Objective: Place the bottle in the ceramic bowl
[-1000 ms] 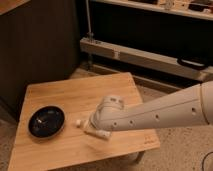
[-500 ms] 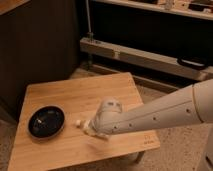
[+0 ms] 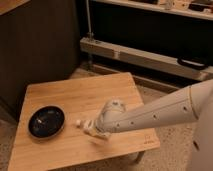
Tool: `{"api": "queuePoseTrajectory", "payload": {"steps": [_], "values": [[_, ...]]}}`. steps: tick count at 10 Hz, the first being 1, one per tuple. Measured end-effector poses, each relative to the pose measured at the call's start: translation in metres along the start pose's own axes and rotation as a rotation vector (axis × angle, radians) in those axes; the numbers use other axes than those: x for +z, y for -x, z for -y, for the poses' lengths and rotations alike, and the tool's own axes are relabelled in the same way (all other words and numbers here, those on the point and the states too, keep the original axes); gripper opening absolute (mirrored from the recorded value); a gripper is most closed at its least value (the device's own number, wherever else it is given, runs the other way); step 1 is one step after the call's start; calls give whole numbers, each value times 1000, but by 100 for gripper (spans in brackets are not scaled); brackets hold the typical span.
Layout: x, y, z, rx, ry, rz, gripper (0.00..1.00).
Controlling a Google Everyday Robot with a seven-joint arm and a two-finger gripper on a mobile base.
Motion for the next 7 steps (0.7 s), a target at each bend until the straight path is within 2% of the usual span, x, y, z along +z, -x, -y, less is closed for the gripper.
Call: {"api": "queuePoseTrajectory", "payload": {"steps": [7], "values": [[18, -11, -11, 7, 40, -1, 65]]}}
